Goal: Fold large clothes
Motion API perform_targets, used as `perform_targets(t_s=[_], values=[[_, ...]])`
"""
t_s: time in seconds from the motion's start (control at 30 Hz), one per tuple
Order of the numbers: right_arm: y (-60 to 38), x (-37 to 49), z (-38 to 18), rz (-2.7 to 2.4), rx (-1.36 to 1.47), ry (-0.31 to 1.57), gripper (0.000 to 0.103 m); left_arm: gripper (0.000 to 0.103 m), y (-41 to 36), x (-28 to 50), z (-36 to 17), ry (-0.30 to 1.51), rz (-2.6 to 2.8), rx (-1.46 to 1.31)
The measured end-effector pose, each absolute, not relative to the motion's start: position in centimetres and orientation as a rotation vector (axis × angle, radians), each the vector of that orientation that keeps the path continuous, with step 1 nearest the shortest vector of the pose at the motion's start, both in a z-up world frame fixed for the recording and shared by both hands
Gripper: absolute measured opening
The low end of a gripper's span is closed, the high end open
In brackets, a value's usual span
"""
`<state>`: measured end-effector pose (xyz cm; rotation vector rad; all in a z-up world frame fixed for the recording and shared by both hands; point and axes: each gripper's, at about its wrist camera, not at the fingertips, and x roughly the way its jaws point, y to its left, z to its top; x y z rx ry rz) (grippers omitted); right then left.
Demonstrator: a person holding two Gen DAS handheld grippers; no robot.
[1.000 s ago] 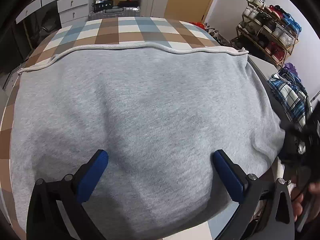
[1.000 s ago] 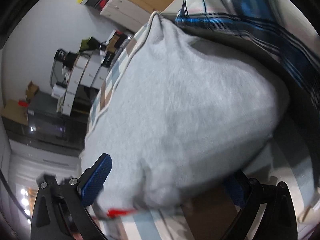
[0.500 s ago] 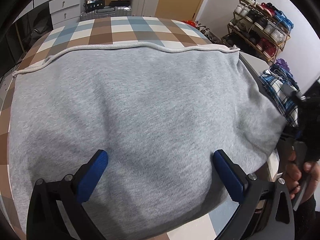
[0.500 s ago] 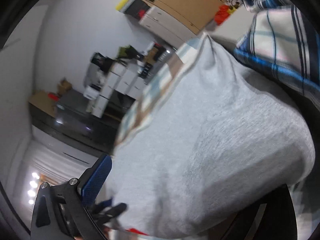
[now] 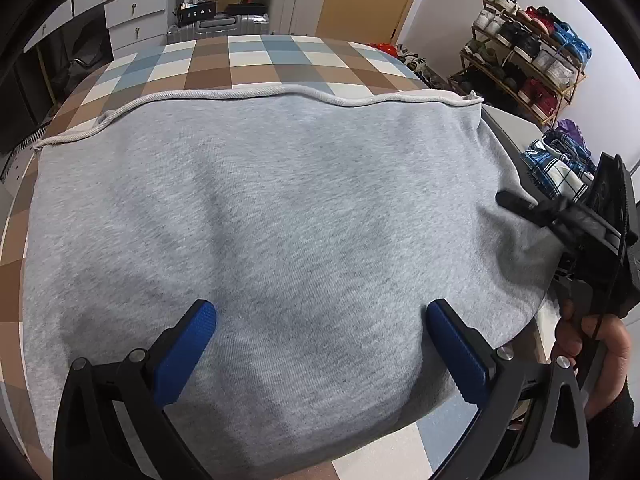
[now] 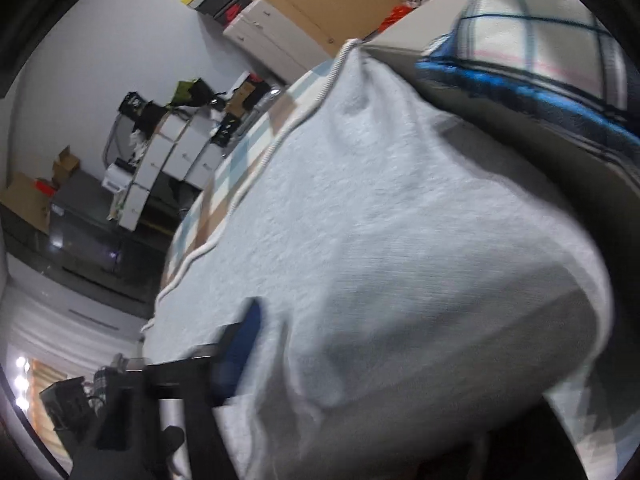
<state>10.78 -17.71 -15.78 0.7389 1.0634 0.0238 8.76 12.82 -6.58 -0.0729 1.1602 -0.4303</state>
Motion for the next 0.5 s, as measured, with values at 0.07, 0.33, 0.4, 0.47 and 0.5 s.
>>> perform_targets(t_s=[0.07,0.33,0.4,0.47,0.5], values=[[-18.7,10.6,-16.0,0.022,0.773,1.056,0.02,0.102,12.8,8.8,-6.6,1.163,-0.431,-0.073],[-13.8,9.7,-10.6,0.127,0.401,0.916,0.014,0.102,12.9,8.8,-6.5,1.164,-0.433,-0.069],[-11.4,9.1,-8.9,0.19,0.288,0.866,0.013,0.102,13.0,8.8,-6.5,1.165,-0.436,-0.069],[-9.8,8.5,-8.3,0.226,0.201,0.839,0.012,0.102,13.1,8.7,-6.5,1.166,-0.439,-0.069],[-9.6,8.6,-8.6,0.214,0.189,0.854,0.013,0.102,13.1,8.7,-6.6,1.166,-0.441,-0.069]])
